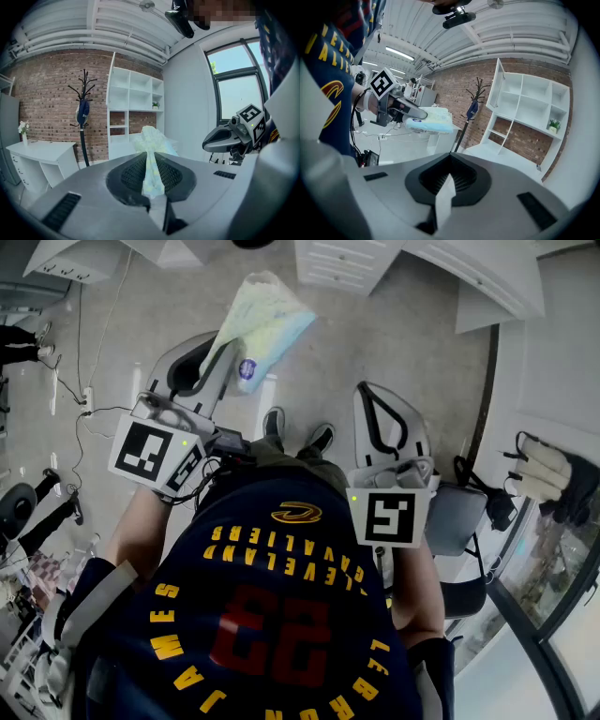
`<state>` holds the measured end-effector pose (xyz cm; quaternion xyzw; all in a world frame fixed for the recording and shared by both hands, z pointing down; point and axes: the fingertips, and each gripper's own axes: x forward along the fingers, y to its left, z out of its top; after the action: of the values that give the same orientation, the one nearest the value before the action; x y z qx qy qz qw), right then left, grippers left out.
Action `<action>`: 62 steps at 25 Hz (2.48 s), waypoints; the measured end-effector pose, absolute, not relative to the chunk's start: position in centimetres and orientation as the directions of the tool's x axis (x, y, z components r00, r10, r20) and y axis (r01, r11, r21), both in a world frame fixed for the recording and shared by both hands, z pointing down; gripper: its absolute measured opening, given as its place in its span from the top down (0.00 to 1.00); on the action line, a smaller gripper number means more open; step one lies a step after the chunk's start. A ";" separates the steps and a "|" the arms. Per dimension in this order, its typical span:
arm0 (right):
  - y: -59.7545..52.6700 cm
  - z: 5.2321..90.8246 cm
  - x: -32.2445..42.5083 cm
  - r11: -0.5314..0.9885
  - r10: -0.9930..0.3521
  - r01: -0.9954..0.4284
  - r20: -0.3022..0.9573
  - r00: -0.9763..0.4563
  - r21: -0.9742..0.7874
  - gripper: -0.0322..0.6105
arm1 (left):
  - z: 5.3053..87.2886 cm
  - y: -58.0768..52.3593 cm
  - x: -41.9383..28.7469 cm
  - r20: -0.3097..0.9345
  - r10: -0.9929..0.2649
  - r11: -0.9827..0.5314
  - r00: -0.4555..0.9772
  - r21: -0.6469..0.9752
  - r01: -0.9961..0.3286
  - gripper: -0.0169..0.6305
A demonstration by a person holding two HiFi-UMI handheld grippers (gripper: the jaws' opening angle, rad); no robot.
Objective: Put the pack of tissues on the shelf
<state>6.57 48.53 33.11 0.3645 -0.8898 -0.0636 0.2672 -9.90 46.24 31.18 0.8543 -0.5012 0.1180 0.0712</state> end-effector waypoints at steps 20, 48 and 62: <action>47.6 31.6 3.1 0.634 -0.743 -0.769 0.341 -0.577 0.081 0.96 | 31.2 45.5 -13.5 0.257 -0.794 -0.569 0.551 0.003 -0.822 0.92; 40.1 35.5 -2.1 0.574 -0.729 -0.803 0.347 -0.590 -0.159 0.96 | 34.2 38.6 -20.0 0.279 -0.781 -0.576 0.559 0.023 -0.817 0.92; 25.7 36.9 1.6 0.611 -0.685 -0.754 0.316 -0.656 -0.243 0.96 | 32.9 24.4 -16.1 0.311 -0.816 -0.524 0.488 -0.041 -0.851 0.92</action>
<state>1.65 25.68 36.86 0.4032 -0.8922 0.1794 0.0961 -16.09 24.37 32.91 0.8604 -0.4842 0.1477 0.0590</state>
